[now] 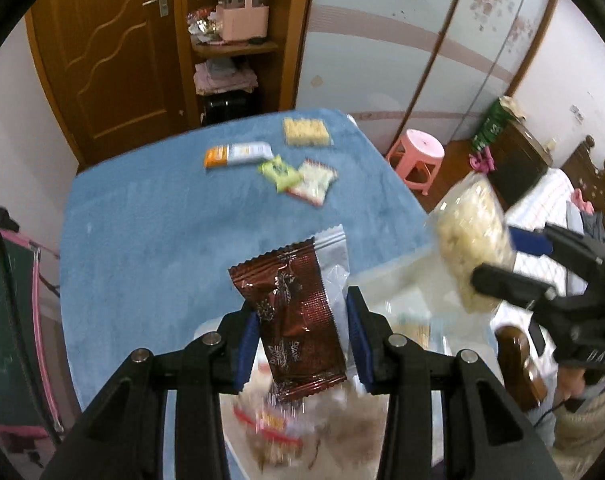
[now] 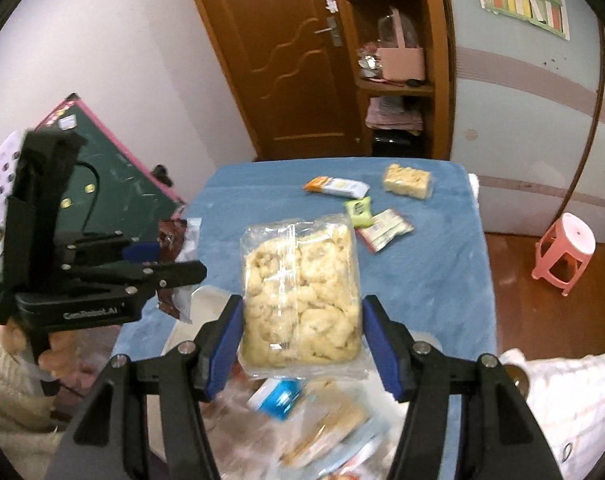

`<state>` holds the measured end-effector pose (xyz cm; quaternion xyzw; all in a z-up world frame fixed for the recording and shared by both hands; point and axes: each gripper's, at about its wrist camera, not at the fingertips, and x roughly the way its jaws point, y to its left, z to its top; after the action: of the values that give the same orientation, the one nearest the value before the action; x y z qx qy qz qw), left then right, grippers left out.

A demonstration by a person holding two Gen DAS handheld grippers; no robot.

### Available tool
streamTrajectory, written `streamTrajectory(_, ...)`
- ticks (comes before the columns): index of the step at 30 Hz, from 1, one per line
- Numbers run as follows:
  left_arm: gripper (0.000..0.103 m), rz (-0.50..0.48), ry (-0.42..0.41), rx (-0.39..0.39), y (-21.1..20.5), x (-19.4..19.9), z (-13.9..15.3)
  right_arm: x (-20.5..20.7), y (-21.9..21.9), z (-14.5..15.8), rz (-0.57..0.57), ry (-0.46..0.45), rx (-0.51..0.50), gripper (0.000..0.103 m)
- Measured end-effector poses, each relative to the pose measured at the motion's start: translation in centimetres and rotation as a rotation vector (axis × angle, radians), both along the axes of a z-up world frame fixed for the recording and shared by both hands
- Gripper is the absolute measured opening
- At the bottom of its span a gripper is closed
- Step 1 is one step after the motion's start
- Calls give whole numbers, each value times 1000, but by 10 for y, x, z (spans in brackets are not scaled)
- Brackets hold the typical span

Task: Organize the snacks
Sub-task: 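Carry both packs into the white tray and open both tools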

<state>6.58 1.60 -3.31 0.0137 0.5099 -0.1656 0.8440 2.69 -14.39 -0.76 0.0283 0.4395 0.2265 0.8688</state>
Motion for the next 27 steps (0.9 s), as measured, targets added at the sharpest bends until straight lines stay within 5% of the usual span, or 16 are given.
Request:
streamTrajectory(7,39,2,35,-65,15,-53,-25,-40,6,-21,-54,7,-2,60)
streamTrajectory(13,41,-4,47,-29,10,-63,-43,-52,12,-44,-65,77,-31,60)
streamTrajectory(16,58,-10,44,7,3,-65,-51,-51,18,-54,-71,100,-72,60)
streamTrajectory(18,90,-4,30,35,-1,-68,-56,-53,22,-58,-69,99,-94,61)
streamTrajectory(27,91,-20,15,36,-7,-74,-57,-63,33,-54,-70,24,-175,67)
